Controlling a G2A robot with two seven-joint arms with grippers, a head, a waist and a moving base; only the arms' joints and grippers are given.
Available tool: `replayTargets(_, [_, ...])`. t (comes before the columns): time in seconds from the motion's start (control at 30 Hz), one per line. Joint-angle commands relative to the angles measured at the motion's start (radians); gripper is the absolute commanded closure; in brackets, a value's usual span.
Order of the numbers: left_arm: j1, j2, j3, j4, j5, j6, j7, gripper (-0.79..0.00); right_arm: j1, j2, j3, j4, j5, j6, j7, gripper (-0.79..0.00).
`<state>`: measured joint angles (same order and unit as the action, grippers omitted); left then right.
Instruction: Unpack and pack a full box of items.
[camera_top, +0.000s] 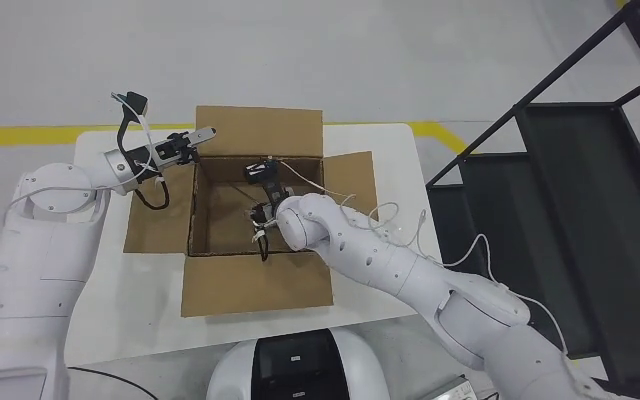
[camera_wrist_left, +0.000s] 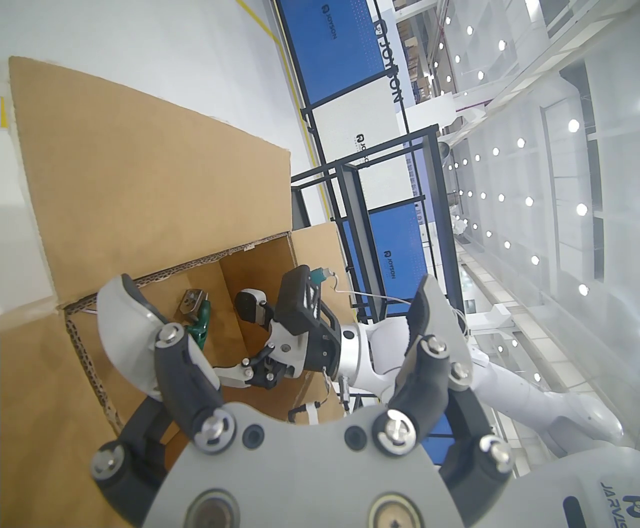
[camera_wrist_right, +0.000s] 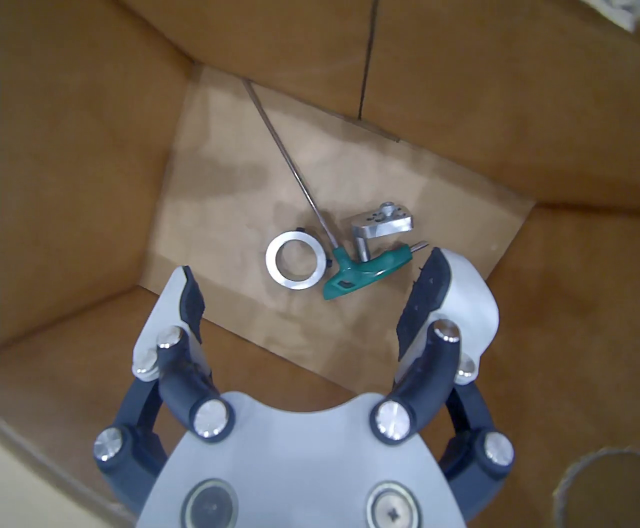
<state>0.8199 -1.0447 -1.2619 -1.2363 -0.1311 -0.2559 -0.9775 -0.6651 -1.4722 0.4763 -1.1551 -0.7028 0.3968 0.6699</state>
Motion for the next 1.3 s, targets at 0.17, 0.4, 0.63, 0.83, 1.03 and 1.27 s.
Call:
replayTargets(0.17, [0.000,0.000,0.000,0.000,0.000,0.000,0.000,-0.785,0.012,-0.014,0.017,0.090,-0.019,-0.093,-0.018,-0.785])
replayTargets(0.4, [0.000,0.000,0.000,0.000,0.000,0.000,0.000,-0.785,0.033,-0.050,0.024,0.212,0.011,-0.145,-0.044,-0.785])
replayTargets(0.63, [0.000,0.000,0.000,0.000,0.000,0.000,0.000,-0.785,0.053,-0.097,-0.013,0.307,-0.047,-0.131,-0.086,-0.656])
replayTargets(0.83, [0.000,0.000,0.000,0.000,0.000,0.000,0.000,-0.785,0.060,-0.131,-0.018,0.367,-0.053,-0.126,-0.098,-0.570])
replayTargets(1.03, [0.000,0.000,0.000,0.000,0.000,0.000,0.000,-0.785,0.065,-0.158,0.006,0.422,-0.011,-0.123,-0.100,-0.551])
replayTargets(1.27, [0.000,0.000,0.000,0.000,0.000,0.000,0.000,-0.785,0.073,-0.184,0.020,0.473,0.001,-0.143,-0.110,-0.015])
